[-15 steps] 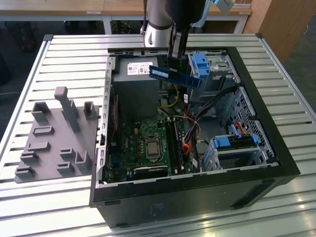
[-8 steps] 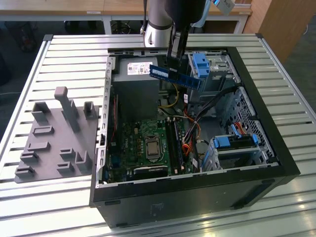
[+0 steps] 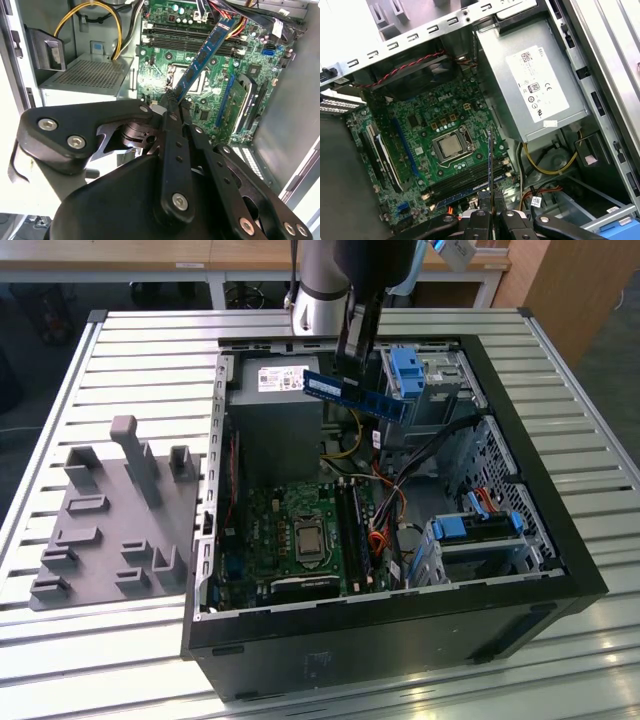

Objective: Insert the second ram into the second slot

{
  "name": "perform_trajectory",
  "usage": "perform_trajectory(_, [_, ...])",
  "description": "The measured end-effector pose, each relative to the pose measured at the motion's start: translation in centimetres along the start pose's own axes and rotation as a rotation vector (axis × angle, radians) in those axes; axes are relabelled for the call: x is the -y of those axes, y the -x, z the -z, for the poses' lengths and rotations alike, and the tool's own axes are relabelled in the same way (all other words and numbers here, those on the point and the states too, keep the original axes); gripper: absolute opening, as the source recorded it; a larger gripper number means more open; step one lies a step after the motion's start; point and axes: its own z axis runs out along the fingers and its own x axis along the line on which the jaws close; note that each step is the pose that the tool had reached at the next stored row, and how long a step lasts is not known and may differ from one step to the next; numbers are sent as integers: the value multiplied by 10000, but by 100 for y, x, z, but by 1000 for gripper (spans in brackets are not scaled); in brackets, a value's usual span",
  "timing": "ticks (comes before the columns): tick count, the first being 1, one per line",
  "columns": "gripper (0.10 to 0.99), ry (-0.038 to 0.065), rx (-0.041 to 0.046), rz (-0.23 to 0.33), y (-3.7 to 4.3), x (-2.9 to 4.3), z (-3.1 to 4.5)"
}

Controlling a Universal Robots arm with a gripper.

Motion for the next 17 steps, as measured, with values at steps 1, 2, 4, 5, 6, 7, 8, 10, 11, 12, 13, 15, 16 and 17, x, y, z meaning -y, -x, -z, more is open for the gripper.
perform_trajectory(1, [137,0,1,-36,0,0,0])
perform_trajectory(2, [137,-1,4,-72,0,0,0])
perform_trajectory(4, [137,-3,6,-167,0,0,0])
perform_trajectory(5, [137,-4,6,-225,0,0,0])
perform_trajectory(6, [137,-6,7,-294,0,0,0])
perform_trajectory(7, [137,-8,7,-358,0,0,0])
perform_trajectory(8, [137,-11,6,-418,0,0,0])
perform_trajectory(10, [137,-13,7,-532,0,0,0])
perform_trajectory(11, [137,-14,8,-585,0,0,0])
perform_trajectory(12, [137,-15,11,-637,0,0,0])
perform_trajectory(13, [137,-16,12,-680,0,0,0])
perform_trajectory(15, [137,-17,15,-781,0,0,0])
perform_trajectory(16, [137,-18,16,-830,0,0,0])
perform_trajectory(17, [137,-18,18,-876,0,0,0])
